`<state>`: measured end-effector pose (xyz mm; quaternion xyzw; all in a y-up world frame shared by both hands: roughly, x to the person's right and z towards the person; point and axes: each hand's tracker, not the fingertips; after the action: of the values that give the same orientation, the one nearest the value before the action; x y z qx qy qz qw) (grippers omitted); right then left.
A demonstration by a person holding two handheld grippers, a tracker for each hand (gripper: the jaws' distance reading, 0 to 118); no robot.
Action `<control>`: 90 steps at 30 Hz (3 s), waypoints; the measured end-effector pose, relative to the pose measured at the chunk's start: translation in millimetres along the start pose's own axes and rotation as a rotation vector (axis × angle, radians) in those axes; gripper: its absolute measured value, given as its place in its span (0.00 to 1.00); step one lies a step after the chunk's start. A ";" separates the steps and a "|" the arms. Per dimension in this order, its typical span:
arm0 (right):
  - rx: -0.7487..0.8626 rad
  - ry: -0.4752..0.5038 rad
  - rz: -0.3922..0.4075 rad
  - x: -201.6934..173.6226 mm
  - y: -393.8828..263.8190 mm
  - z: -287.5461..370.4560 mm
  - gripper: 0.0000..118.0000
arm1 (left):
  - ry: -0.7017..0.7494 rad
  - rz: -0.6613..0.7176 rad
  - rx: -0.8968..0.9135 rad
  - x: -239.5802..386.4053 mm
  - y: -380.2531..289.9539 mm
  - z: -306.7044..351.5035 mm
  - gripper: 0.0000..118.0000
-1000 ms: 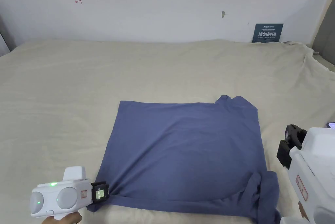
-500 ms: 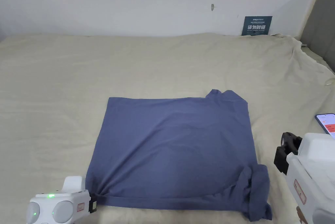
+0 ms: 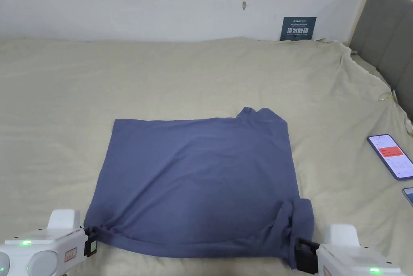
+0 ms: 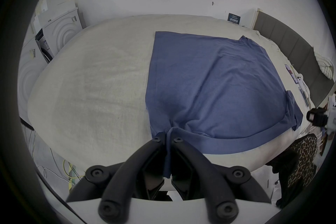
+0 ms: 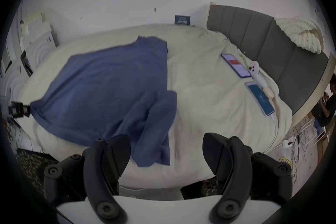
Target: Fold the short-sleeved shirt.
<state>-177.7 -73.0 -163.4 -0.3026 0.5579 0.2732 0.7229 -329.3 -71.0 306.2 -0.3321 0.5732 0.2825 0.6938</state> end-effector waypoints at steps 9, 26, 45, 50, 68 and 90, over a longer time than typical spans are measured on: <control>-0.042 0.063 -0.017 -1.4 -11.0 -30.2 0.15 | -0.008 0.054 -0.009 -6.3 -4.0 -5.9 0.02; 0.095 0.116 -0.119 31.1 36.8 12.4 0.02 | -0.041 0.159 0.042 -15.1 12.2 7.0 0.02; 0.146 0.124 -0.090 34.2 170.8 -55.0 0.02 | -0.028 0.044 0.096 -17.7 139.5 -59.1 0.02; 0.096 0.114 -0.052 34.2 185.7 -100.3 0.02 | -0.004 0.014 0.050 -2.6 153.9 -80.9 0.02; -0.069 0.068 -0.032 37.8 186.5 -205.1 0.03 | 0.065 0.027 -0.088 4.0 153.3 -149.0 0.20; 0.476 0.062 0.001 10.6 154.1 66.3 0.66 | 0.060 0.107 0.436 14.9 106.4 51.2 0.68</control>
<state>-245.7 79.7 -181.3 -0.1319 0.6284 0.1249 0.7564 -377.7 35.3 283.2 -0.1515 0.6578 0.1784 0.7159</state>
